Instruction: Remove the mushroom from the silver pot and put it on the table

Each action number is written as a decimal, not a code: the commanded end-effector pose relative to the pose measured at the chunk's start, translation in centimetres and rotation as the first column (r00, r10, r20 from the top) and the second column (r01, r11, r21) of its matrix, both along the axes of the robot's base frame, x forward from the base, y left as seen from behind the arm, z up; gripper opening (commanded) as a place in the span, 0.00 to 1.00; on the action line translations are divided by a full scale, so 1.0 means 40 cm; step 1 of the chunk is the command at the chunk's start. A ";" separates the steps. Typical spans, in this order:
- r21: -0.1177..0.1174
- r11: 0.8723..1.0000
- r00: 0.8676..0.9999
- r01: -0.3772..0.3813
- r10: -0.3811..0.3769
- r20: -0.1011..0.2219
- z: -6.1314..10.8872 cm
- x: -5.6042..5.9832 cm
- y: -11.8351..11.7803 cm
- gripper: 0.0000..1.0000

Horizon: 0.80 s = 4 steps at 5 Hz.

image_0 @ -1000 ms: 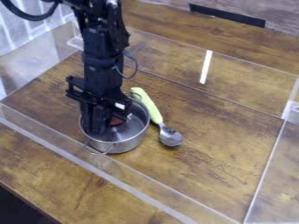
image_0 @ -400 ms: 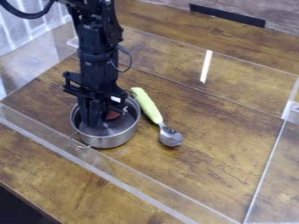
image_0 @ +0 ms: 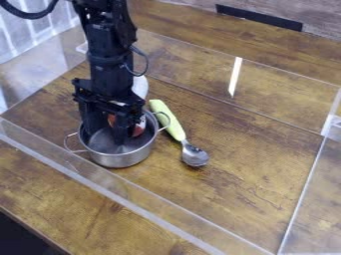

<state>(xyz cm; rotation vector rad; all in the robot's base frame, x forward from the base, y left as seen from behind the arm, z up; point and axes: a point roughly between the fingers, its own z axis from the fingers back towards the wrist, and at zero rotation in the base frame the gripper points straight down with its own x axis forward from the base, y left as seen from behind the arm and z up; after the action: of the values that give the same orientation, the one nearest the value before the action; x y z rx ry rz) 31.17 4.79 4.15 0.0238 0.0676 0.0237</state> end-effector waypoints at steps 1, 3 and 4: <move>-0.001 1.000 0.998 -0.025 0.025 0.058 0.031 0.025 0.028 1.00; -0.016 0.999 0.997 -0.031 0.032 0.069 0.026 0.035 0.037 1.00; -0.026 0.999 0.996 -0.036 0.038 0.077 0.033 0.036 0.038 1.00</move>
<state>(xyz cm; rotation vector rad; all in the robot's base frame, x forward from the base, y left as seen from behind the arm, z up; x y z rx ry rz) 31.66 5.31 3.66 -0.0139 0.0568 0.0385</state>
